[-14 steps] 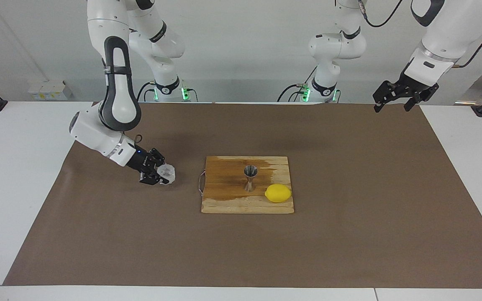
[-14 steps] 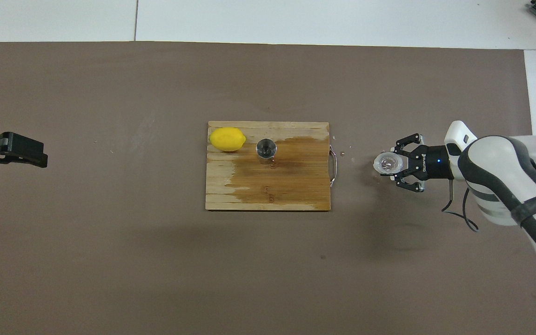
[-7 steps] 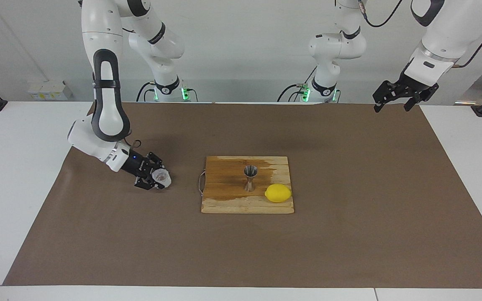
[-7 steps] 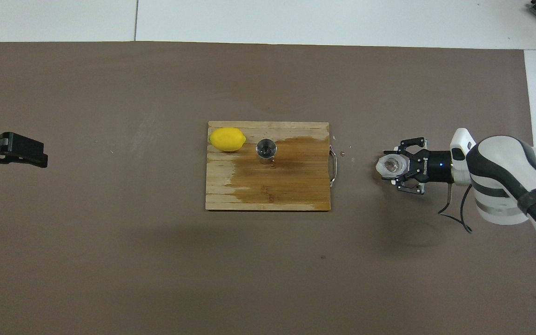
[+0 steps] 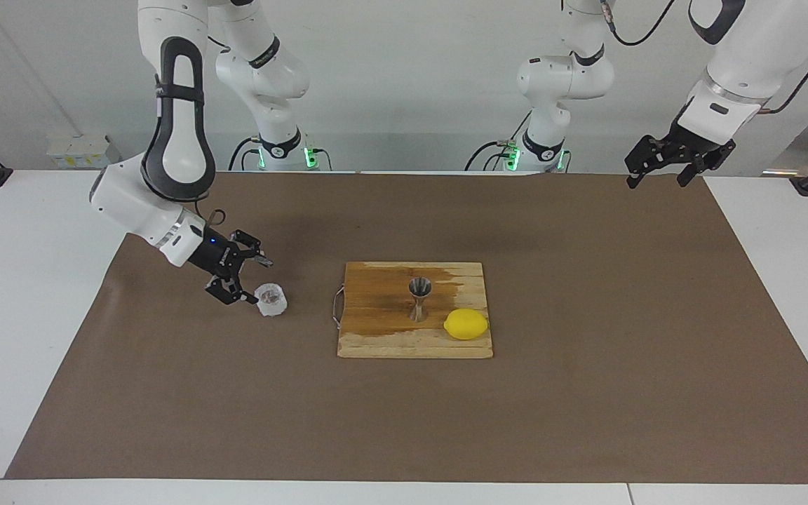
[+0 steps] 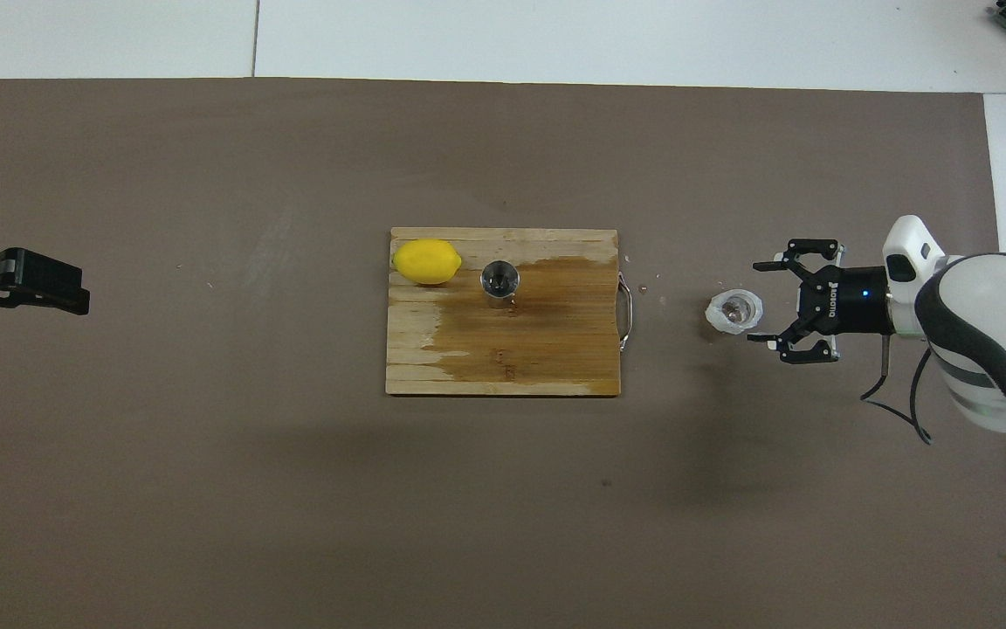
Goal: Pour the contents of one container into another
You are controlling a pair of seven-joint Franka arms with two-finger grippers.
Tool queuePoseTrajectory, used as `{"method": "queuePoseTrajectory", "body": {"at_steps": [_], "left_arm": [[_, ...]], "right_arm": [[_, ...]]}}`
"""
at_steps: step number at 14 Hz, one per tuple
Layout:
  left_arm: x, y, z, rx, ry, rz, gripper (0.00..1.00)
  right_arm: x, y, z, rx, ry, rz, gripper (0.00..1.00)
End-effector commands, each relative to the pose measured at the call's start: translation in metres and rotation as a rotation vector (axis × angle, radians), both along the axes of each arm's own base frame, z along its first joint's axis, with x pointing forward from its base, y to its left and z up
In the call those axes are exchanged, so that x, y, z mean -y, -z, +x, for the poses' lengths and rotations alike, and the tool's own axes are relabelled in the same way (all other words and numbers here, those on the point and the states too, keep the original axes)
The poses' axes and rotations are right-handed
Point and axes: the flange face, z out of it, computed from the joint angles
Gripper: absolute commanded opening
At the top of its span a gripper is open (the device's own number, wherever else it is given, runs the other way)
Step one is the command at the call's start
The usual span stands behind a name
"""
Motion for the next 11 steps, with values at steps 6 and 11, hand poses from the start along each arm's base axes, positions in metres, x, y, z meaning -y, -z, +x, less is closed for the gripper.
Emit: {"method": "queuePoseTrajectory", "body": {"at_steps": [6, 11], "left_arm": [[-0.003, 0.001, -0.001, -0.001, 0.007, 0.004, 1.0], [-0.003, 0.001, -0.001, -0.001, 0.005, 0.004, 1.0]], "right_arm": [[-0.026, -0.034, 0.001, -0.315, 0.412, -0.291, 1.0], [-0.036, -0.061, 0.002, -0.425, 0.745, -0.579, 1.0]]}}
